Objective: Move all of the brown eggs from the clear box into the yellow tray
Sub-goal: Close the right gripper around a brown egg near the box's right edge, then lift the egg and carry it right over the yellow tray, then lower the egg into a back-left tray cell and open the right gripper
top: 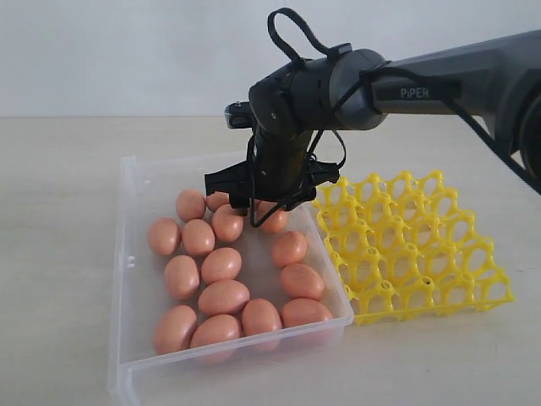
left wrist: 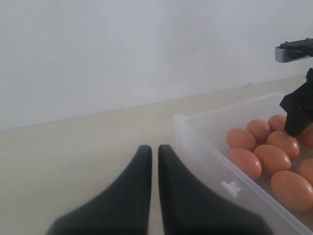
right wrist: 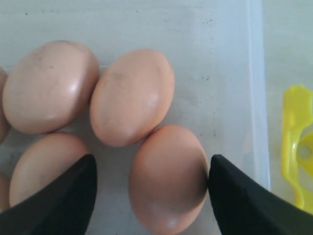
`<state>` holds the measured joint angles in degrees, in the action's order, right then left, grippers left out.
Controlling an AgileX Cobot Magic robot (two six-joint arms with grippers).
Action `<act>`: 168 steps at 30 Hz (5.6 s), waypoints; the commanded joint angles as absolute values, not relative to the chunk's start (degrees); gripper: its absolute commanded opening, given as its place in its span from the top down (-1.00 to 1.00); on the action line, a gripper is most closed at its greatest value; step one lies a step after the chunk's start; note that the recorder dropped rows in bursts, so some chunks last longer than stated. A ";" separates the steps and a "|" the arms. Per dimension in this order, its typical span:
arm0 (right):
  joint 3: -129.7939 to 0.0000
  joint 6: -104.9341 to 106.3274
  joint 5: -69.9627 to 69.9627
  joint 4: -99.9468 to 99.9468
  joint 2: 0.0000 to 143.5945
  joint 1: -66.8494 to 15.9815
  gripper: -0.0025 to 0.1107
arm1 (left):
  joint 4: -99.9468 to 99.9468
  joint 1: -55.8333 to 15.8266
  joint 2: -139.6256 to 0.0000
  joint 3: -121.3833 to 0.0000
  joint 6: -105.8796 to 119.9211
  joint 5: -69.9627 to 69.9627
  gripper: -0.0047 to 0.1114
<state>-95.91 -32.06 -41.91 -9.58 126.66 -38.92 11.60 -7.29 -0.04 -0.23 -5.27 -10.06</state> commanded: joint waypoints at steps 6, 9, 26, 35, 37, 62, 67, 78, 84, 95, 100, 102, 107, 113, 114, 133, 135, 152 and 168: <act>-96.07 -32.72 -40.45 -10.91 126.95 -38.24 0.01 | 11.46 -7.62 0.00 0.00 -5.56 -9.88 0.85; -96.07 -32.86 -40.22 -10.91 127.60 -38.24 0.07 | 11.46 -7.62 0.00 0.00 -5.56 -9.88 0.85; -96.07 -32.46 -39.54 -10.91 128.70 -38.24 0.07 | 11.46 -7.62 0.00 0.00 -5.56 -9.88 0.85; -96.07 -32.75 -38.99 -10.77 128.70 -37.85 0.08 | 11.46 -7.62 0.00 0.00 -5.56 -9.88 0.85; -96.07 -32.83 -39.25 -10.77 128.70 -37.68 0.08 | 11.46 -7.62 0.00 0.00 -5.56 -9.88 0.85; -75.11 -16.00 26.40 -8.00 128.48 -37.79 0.96 | 11.46 -7.62 0.00 0.00 -5.56 -9.88 0.85; -67.73 -12.86 49.42 -7.82 128.48 -37.79 0.96 | 11.46 -7.62 0.00 0.00 -5.56 -9.88 0.85; -55.16 -4.18 69.96 -1.57 126.15 -37.79 0.96 | 11.46 -7.62 0.00 0.00 -5.56 -9.88 0.85; -48.15 0.00 69.96 3.15 118.58 -37.79 0.96 | 11.46 -7.62 0.00 0.00 -5.56 -9.88 0.85; -37.06 -8.19 69.96 10.35 112.63 -29.95 0.96 | 11.46 -7.62 0.00 0.00 -5.56 -9.88 0.85; -37.06 -10.43 69.96 -6.19 114.80 -22.79 0.96 | 11.46 -7.62 0.00 0.00 -5.56 -9.88 0.85; -37.92 -11.75 69.96 -13.01 116.29 -19.73 0.96 | 11.46 -7.62 0.00 0.00 -5.56 -9.88 0.85; -41.55 -16.18 69.96 -25.64 120.95 -13.02 0.96 | 11.46 -7.62 0.00 0.00 -5.56 -9.88 0.85; -46.86 -19.25 69.96 -41.26 122.01 -10.26 0.96 | 11.46 -7.62 0.00 0.00 -5.56 -9.88 0.85; -47.31 -19.14 69.96 -42.02 122.01 -10.26 0.96 | 11.46 -7.62 0.00 0.00 -5.56 -9.88 0.85; -51.56 -12.57 62.76 -44.48 124.41 -10.26 0.96 | 11.46 -7.62 0.00 0.00 -5.56 -9.88 0.85; -51.56 -10.34 62.40 -41.58 126.39 -10.26 0.96 | 11.46 -7.62 0.00 0.00 -5.56 -9.88 0.85; -54.10 -12.02 52.31 -41.00 128.46 -10.26 0.96 | 11.46 -7.62 0.00 0.00 -5.56 -9.88 0.85; -55.01 -15.78 52.06 -41.80 128.82 -10.26 0.03 | 11.46 -7.62 0.00 0.00 -5.56 -9.88 0.85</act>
